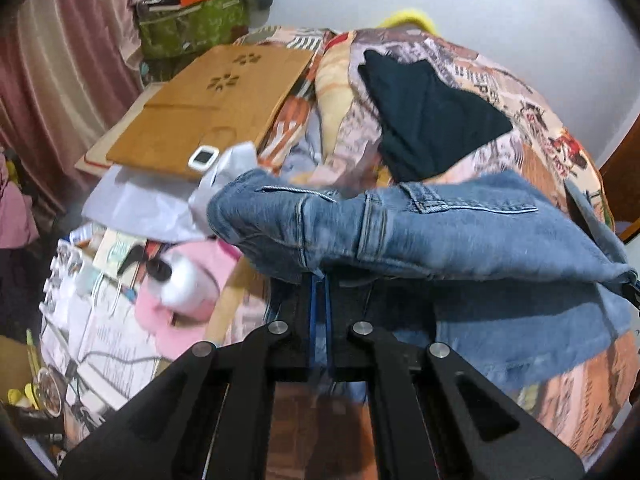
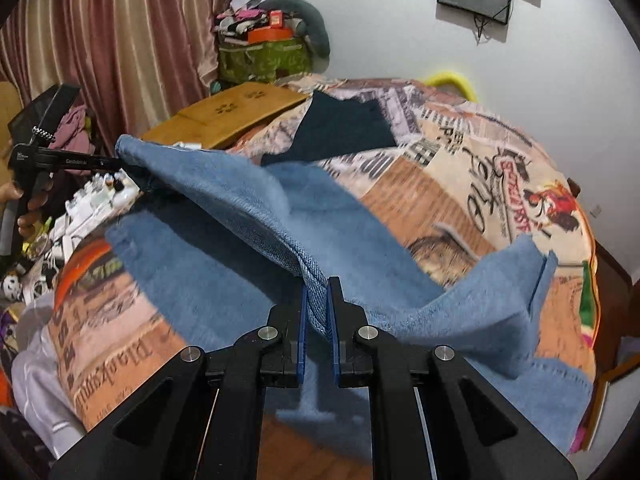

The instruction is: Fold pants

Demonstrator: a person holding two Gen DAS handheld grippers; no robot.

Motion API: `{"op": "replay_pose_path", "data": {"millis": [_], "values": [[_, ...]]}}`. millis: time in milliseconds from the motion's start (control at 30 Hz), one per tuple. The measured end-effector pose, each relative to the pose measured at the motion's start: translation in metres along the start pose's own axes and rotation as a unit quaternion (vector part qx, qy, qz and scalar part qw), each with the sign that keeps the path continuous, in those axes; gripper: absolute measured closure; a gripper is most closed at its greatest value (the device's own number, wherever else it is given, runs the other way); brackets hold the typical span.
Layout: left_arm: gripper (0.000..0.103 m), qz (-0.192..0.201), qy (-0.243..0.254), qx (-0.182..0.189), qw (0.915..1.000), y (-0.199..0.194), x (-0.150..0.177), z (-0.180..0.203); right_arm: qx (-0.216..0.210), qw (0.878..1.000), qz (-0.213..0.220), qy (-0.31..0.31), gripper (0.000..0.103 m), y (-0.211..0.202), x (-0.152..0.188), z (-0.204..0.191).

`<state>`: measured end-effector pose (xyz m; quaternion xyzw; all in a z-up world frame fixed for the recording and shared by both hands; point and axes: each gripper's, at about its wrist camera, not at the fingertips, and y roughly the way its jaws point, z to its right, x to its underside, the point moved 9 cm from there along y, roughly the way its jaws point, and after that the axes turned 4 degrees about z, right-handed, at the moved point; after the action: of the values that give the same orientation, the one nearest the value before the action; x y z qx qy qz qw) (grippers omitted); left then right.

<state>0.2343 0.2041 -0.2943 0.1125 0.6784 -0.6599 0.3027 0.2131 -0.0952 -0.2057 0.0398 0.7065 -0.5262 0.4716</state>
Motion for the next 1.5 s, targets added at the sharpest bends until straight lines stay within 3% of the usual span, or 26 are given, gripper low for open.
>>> {"op": "replay_pose_path", "data": {"millis": [233,500,667,700,767,867,1033,1300,1500], "values": [[0.1,-0.029,-0.007,-0.003,0.9995,0.007,0.035,-0.012,-0.009,0.999,-0.015,0.027,0.095,0.006,0.028,-0.009],[0.1,0.008,0.019,-0.022,0.9995,-0.025,0.023,-0.015,-0.031,0.998,-0.025,0.038,0.09,-0.011,0.032,-0.013],[0.083,0.032,0.039,-0.015,0.9986,-0.042,-0.001,0.003,-0.029,0.998,-0.009,0.061,0.083,-0.033,0.023,0.009],[0.08,0.035,0.041,-0.012,0.9985,-0.043,-0.006,0.008,-0.026,0.997,-0.002,0.07,0.079,-0.038,0.019,0.017],[0.063,0.044,0.045,-0.001,0.998,-0.045,-0.016,0.019,-0.015,0.996,0.009,0.086,0.071,-0.043,0.013,0.034],[0.052,0.056,0.053,0.006,0.997,-0.042,-0.033,0.036,0.023,0.994,0.017,0.103,0.059,-0.043,0.004,0.066],[0.033,0.061,0.057,0.011,0.9964,-0.027,-0.059,0.06,0.055,0.988,-0.004,0.144,0.057,-0.019,-0.003,0.123],[0.029,0.038,0.061,0.012,0.9973,0.021,-0.091,0.087,0.083,0.975,-0.068,0.196,0.057,0.055,-0.006,0.204],[0.029,0.011,0.08,0.007,0.9967,0.058,-0.089,0.098,0.1,0.961,-0.125,0.226,0.057,0.115,0.006,0.247]]}}
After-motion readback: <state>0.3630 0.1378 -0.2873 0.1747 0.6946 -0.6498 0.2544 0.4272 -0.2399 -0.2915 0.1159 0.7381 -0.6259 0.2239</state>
